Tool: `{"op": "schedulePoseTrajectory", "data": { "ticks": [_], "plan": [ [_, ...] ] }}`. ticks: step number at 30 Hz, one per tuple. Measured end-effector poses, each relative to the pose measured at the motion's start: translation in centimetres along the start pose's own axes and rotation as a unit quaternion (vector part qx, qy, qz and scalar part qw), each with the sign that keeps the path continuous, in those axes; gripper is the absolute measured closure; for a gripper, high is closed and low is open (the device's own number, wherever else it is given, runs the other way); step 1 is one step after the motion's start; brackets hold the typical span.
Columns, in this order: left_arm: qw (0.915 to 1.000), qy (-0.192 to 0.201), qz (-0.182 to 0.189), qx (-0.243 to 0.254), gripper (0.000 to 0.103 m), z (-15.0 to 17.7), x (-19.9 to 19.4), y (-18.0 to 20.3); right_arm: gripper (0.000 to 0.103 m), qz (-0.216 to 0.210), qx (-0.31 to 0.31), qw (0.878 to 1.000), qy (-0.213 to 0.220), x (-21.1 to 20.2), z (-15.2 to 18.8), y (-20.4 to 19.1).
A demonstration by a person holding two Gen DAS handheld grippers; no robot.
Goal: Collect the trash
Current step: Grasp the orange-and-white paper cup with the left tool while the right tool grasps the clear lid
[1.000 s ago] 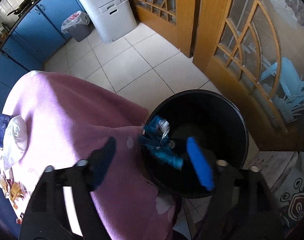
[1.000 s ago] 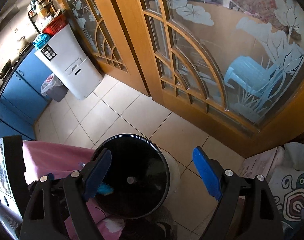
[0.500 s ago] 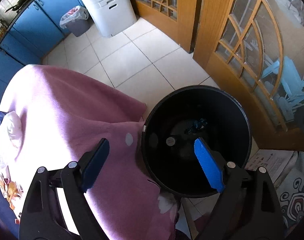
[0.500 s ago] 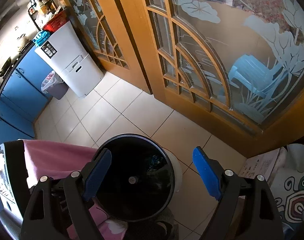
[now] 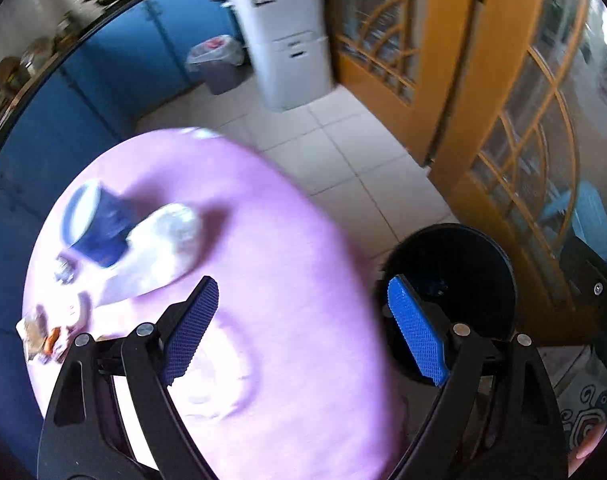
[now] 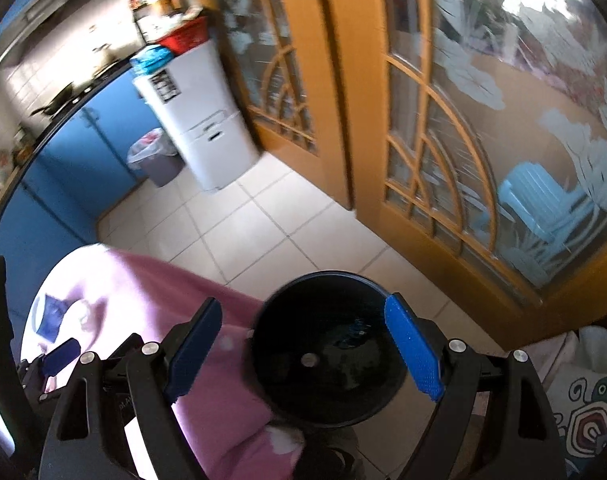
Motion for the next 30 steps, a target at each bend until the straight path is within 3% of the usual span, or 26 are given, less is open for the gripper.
{"op": "schedulePoseTrajectory", "data": {
  "ticks": [12,30],
  "plan": [
    [0.9941,0.004,-0.031,-0.104,0.017,4.3,-2.4,-12.5,0.022,-0.041,-0.100,0.994,0.013,-2.7,2.7,-10.7],
    [0.9727,-0.043,-0.072,-0.216,0.017,15.0,-1.8,-24.6,0.022,-0.062,-0.227,0.968,-0.082,1.0,11.7,-20.6]
  ]
}}
Point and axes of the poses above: each gripper's, at about its wrist camera, not at the fingertips, and x roughly the way its jaws point, y to its right, z to its underside, the point moved 5 cm from there along x, roughly the way its jaws point, and after that the axes turned 3 degrees about -z, right-handed, at the moved point
